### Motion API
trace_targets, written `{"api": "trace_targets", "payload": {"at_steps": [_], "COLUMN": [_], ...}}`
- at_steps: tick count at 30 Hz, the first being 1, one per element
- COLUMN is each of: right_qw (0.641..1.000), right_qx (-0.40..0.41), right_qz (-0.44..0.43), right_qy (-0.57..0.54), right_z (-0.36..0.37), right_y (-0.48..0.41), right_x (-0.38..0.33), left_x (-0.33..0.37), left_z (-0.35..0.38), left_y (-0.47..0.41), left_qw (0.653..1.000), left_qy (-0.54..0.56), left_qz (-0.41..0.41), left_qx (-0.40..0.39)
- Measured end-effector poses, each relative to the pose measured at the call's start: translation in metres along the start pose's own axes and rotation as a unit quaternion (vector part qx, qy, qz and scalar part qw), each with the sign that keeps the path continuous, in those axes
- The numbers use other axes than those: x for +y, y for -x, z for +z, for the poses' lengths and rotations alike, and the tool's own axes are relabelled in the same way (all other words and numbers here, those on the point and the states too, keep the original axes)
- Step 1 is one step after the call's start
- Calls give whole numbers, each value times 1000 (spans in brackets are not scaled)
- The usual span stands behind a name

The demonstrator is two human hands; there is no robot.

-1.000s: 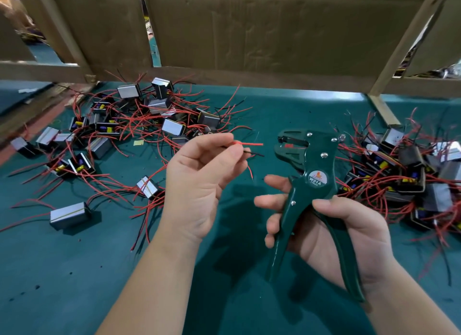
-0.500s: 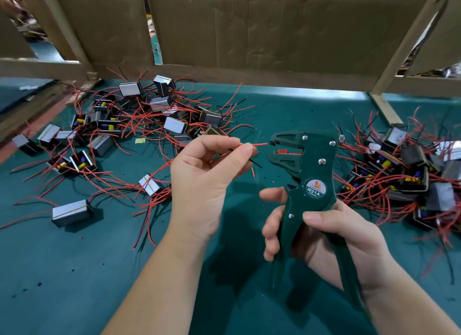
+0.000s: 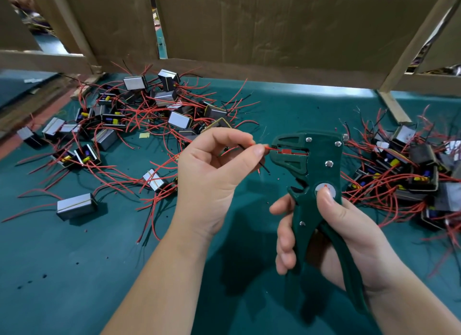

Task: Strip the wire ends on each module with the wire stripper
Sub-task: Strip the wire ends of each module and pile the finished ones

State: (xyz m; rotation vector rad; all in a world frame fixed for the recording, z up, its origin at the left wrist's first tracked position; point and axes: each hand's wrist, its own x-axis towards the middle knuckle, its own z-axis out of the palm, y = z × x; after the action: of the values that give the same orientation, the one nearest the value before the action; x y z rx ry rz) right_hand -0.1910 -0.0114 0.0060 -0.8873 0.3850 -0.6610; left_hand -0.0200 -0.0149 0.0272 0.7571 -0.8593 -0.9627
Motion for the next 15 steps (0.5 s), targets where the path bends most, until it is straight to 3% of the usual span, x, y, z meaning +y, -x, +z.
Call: {"api": "trace_targets", "payload": {"at_steps": [8, 15], "right_qw": [1000, 1000], "right_qx": [-17, 26], "right_qz": [8, 14], "right_qy": [-11, -4], "right_z": [0, 6], "right_y": [1, 0], "right_x": [-1, -1], "left_x": [0, -2], "left_z": [0, -2], "left_y": [-1, -1], "left_qw": [1000, 999], "left_qy": [-11, -52], "left_qz": [6, 16], "left_qx": [2, 3]}}
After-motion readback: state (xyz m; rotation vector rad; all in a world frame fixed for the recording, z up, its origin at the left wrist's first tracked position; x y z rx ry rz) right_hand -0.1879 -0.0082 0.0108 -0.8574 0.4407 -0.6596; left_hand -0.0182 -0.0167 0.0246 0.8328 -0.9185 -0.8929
